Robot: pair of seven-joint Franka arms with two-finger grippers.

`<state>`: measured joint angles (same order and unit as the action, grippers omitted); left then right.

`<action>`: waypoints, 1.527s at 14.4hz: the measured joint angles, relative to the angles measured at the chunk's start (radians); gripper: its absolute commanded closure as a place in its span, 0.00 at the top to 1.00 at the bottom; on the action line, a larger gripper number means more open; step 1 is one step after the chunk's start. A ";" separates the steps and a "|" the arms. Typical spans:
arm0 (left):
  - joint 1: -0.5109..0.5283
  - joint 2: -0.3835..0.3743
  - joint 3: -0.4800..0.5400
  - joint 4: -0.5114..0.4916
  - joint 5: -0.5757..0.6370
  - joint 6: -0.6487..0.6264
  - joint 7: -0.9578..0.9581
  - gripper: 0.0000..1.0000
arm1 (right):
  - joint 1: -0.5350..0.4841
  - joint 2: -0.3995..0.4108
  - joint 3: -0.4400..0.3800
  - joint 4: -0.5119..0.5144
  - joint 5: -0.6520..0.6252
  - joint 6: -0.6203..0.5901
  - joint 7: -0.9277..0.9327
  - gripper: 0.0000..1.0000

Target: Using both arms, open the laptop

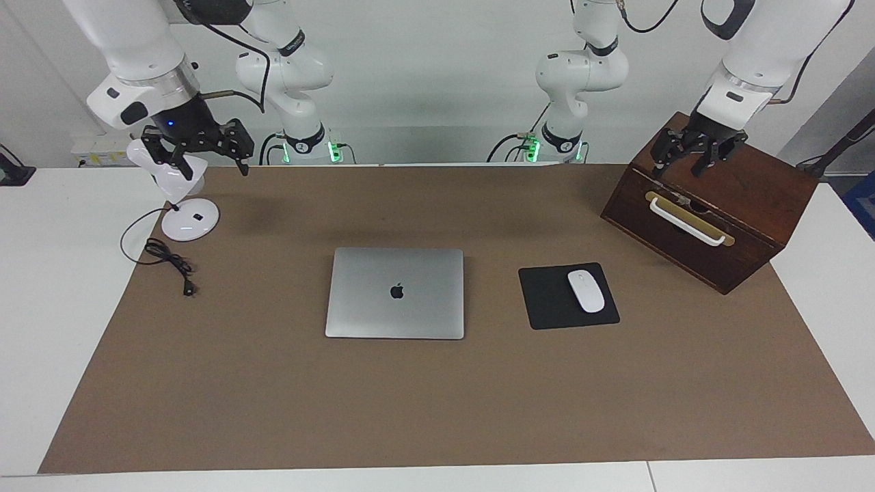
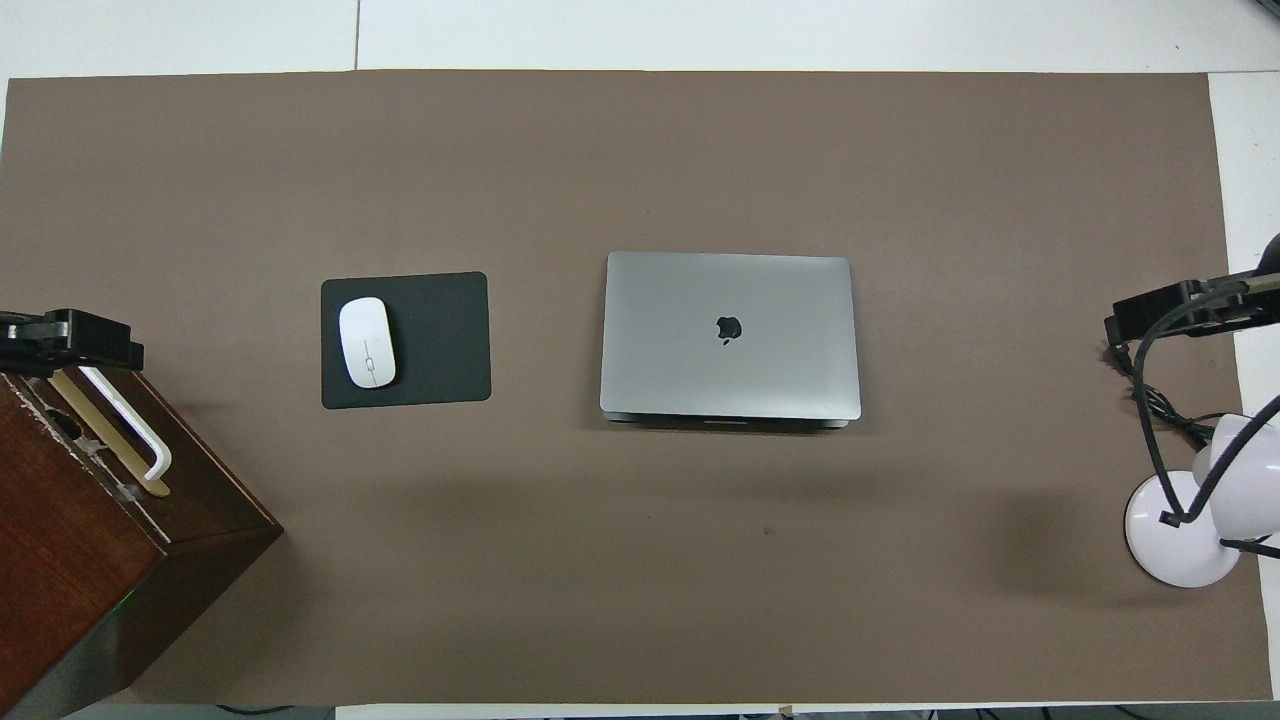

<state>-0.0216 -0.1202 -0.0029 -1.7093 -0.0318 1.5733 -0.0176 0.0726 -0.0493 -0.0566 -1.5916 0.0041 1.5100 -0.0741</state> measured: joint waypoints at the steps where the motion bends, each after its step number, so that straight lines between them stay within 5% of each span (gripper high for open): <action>1: 0.000 0.000 0.000 0.000 0.000 0.000 -0.002 0.00 | 0.000 -0.002 0.000 -0.002 0.000 0.000 -0.010 0.83; 6: 0.000 0.000 0.000 0.000 0.000 0.009 -0.011 0.00 | 0.005 -0.021 0.009 -0.039 0.003 -0.010 -0.018 0.19; 10: 0.001 0.000 0.002 0.000 -0.002 0.062 -0.013 0.00 | 0.005 -0.052 0.011 -0.102 0.037 -0.010 -0.018 0.00; 16: 0.001 0.002 0.002 -0.006 -0.021 0.148 -0.010 0.00 | 0.017 -0.072 0.012 -0.210 0.172 0.021 0.066 0.00; 17: 0.001 0.002 0.002 -0.010 -0.022 0.149 -0.001 0.00 | 0.018 -0.081 0.012 -0.238 0.183 0.046 0.080 0.18; 22: -0.008 -0.033 -0.005 -0.133 -0.027 0.240 0.043 0.00 | 0.054 -0.120 0.013 -0.354 0.234 0.128 0.198 0.34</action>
<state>-0.0292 -0.1527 -0.0075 -1.8424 -0.0585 1.8136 0.0251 0.1263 -0.1698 -0.0441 -1.9453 0.2381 1.6385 0.1240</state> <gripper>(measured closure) 0.991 0.793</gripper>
